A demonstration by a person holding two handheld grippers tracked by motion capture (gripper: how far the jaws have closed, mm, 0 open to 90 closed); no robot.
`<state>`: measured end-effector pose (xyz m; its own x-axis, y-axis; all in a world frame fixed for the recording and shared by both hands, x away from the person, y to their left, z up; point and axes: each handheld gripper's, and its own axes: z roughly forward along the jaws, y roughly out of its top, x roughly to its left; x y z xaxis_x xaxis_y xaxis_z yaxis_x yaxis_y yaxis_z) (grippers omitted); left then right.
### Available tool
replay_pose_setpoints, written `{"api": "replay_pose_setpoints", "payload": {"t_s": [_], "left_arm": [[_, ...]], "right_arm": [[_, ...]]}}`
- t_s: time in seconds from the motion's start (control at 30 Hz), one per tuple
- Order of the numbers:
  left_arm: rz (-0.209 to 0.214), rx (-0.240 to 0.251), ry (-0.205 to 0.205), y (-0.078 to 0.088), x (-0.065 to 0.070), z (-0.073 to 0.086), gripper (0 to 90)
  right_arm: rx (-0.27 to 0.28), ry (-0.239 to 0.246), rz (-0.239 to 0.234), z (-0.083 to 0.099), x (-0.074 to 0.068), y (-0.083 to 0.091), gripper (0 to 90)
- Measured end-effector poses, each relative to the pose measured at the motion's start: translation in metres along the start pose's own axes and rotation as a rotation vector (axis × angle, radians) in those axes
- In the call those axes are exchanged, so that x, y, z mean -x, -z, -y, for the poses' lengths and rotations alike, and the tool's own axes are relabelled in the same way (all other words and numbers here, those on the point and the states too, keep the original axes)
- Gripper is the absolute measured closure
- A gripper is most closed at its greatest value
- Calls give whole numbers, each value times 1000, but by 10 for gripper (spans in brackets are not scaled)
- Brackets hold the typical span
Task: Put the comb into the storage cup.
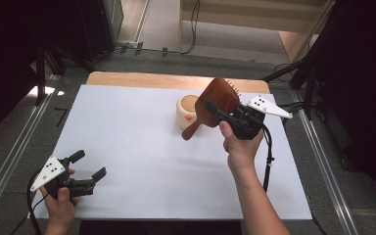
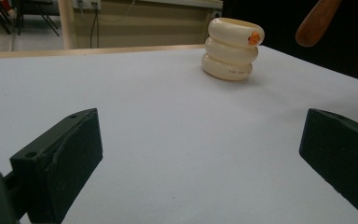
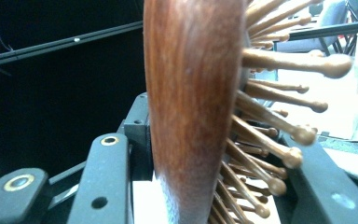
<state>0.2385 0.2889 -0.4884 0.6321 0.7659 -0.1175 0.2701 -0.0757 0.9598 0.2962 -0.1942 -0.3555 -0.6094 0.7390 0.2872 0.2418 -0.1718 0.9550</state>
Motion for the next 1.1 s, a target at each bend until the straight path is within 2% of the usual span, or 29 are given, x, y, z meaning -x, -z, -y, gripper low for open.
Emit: {"api": "replay_pose_setpoints", "payload": {"t_s": [0.43,1.1], "left_arm": [[0,-2,-2,0,0,0,0],[2,-1,-2,-1,0,0,0]], "right_arm": [[16,-5,19,-6,9,-2,533],[42,15,50,-25,19,-10,532]]}}
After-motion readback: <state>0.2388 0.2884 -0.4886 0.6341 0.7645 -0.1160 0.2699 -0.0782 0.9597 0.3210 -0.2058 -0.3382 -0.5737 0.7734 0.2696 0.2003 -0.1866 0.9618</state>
